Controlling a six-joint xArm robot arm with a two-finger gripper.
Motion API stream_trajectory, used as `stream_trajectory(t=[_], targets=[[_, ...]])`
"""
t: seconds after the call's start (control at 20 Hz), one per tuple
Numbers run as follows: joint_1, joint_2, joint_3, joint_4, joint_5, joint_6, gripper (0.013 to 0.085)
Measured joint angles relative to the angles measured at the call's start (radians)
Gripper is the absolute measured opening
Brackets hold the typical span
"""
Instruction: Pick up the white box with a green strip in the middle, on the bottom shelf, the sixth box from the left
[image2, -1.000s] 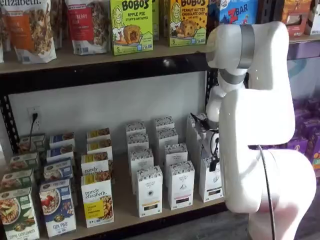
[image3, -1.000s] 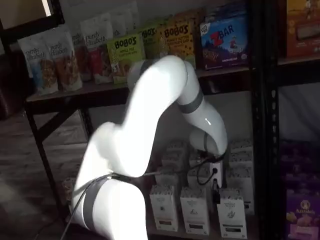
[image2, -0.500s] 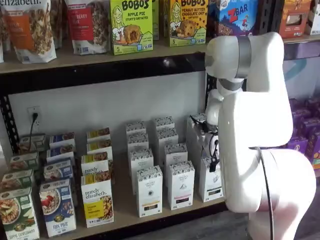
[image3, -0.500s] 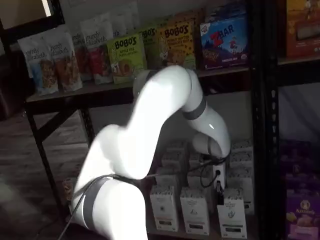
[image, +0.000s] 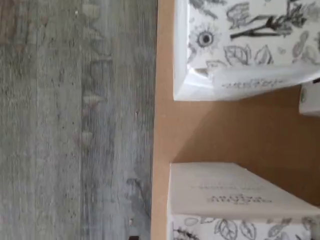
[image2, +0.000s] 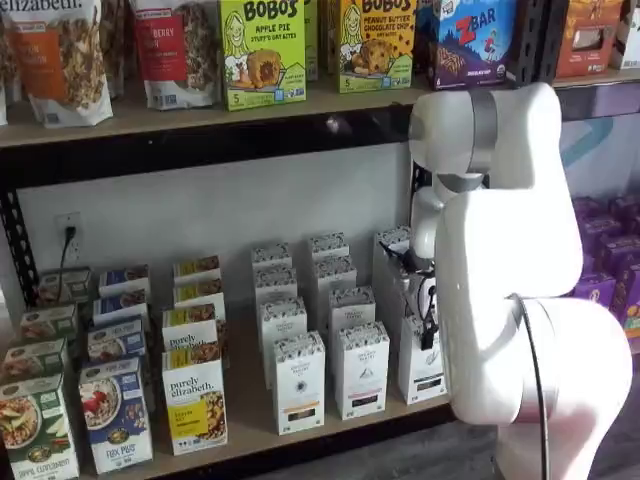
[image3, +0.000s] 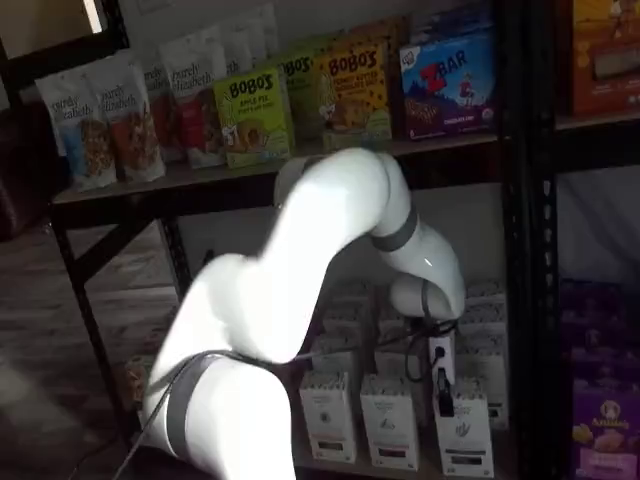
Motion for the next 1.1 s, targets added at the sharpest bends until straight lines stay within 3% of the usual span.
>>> stream_trajectory(t=[0.3, 0.5, 0.7, 0.85, 1.1], targets=[[0.004, 0.039, -0.043, -0.047, 0.011, 0.045, 0.0850], [0.002, 0.049, -0.047, -0.041, -0.009, 0.037, 0.0850], [-0.001, 0.052, -0.052, -0.028, -0.016, 0.023, 0.0770], [-0.001, 0.054, -0.063, -0.046, 0.001, 0.038, 0.0690], [0.001, 0.055, -0.068, -0.070, 0.007, 0.061, 0.0690]])
